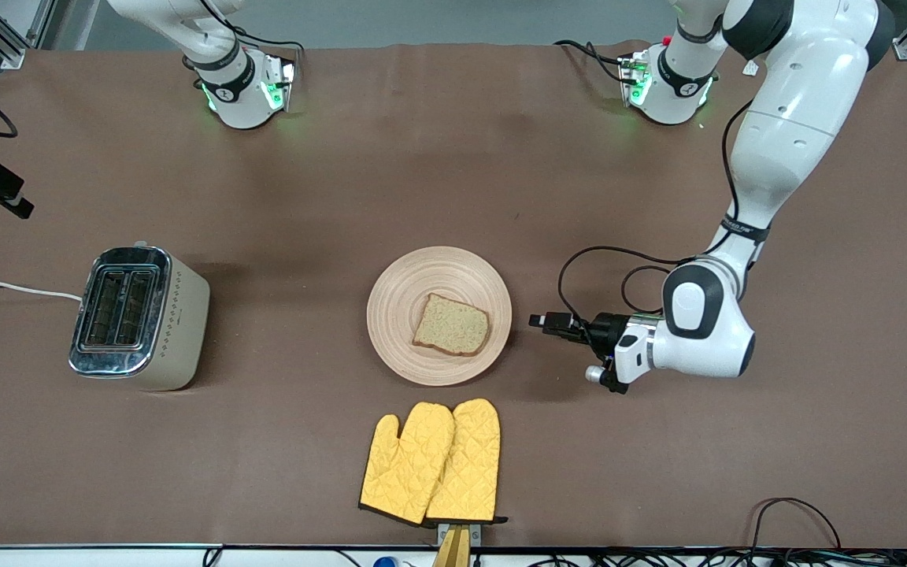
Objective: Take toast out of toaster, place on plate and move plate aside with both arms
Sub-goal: 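Lower the left gripper and grip the plate rim, then drag the plate with the left gripper away from the toaster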
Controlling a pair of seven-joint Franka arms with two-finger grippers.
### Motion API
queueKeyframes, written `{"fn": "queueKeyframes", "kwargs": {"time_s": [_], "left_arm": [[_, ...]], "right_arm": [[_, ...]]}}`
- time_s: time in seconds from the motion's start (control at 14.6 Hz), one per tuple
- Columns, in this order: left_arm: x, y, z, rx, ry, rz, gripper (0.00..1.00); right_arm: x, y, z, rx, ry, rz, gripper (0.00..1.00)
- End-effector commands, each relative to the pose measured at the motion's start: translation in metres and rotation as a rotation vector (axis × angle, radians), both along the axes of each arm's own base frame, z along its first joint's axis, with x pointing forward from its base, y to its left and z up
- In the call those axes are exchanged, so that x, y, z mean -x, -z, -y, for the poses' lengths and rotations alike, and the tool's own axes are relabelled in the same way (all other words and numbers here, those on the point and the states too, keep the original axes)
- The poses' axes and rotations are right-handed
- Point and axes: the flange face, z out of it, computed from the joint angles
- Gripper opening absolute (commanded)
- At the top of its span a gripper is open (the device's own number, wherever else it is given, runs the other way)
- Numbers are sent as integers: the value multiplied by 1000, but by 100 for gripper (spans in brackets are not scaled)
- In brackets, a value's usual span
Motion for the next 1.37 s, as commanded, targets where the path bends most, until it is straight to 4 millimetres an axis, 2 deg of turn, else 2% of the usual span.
{"fn": "queueKeyframes", "kwargs": {"time_s": [0.0,0.14,0.27,0.34,0.55,0.82,1.23,1.3], "left_arm": [[1,19,14,19,-31,2,57],[3,30,20,26,-15,44,49],[6,46,21,50,-26,35,47],[10,51,30,62,-22,30,47],[14,50,42,82,-28,28,45],[18,54,51,76,-21,27,38],[20,61,53,63,-32,27,3],[20,60,54,67,-37,26,0]], "right_arm": [[0,-13,-8,14,-21,3,100],[4,-12,-8,14,-20,-33,100],[5,-17,-20,28,-36,-35,100],[8,-15,-18,28,-31,-60,100],[12,-14,-20,39,-39,-95,100],[12,-14,-14,42,-64,-96,100],[15,-12,-20,40,-74,-122,100],[15,-12,-20,40,-72,-122,100]]}}
